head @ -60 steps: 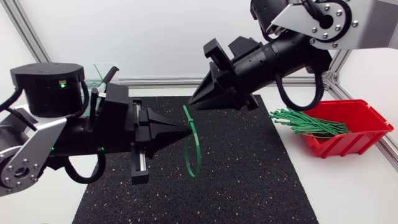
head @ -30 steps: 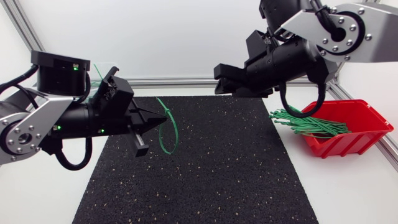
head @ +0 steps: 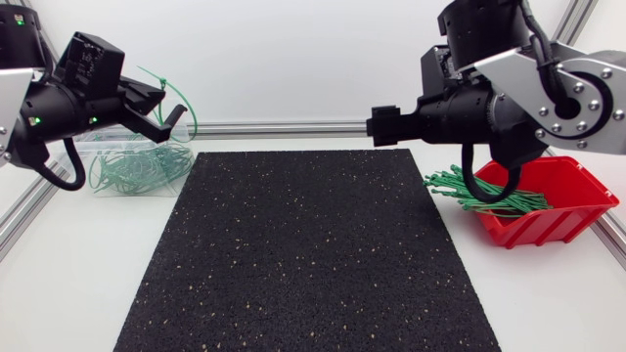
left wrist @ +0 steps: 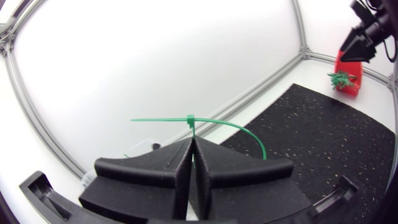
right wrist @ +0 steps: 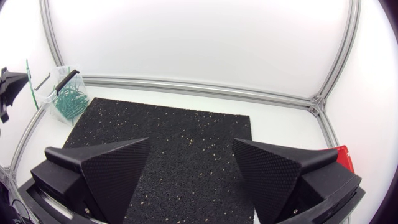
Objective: Take a green cable tie from the red box, thread the tail through the head to close it, then place it in the transparent bin on the left.
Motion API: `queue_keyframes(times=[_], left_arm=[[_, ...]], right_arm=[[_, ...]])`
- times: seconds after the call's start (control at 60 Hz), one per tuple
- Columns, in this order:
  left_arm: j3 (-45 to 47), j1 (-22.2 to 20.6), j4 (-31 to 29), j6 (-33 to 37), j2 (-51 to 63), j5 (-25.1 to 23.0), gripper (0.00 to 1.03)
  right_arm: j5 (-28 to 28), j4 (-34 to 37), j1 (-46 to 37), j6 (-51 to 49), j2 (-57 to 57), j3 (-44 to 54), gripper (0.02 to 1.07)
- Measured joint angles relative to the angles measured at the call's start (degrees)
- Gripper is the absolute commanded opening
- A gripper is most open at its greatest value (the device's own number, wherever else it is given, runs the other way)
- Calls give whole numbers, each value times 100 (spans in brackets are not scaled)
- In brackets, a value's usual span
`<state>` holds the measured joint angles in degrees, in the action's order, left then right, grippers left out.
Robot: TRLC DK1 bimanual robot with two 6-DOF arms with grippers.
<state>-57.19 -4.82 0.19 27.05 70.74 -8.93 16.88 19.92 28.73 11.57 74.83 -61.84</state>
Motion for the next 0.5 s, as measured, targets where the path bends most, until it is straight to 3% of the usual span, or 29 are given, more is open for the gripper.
queue_keyframes(times=[0.283, 0.433, 0.5], left_arm=[[-1596, 1351, 269, -223, 1510, 249, 4], [-2216, 1665, 282, -306, 2094, 566, 4], [-2656, 1738, -15, -304, 2417, 682, 4]], right_arm=[[188, -212, -299, -205, -463, 111, 102], [273, -214, -308, -293, -688, 181, 102], [278, -212, -310, -308, -750, 210, 102]])
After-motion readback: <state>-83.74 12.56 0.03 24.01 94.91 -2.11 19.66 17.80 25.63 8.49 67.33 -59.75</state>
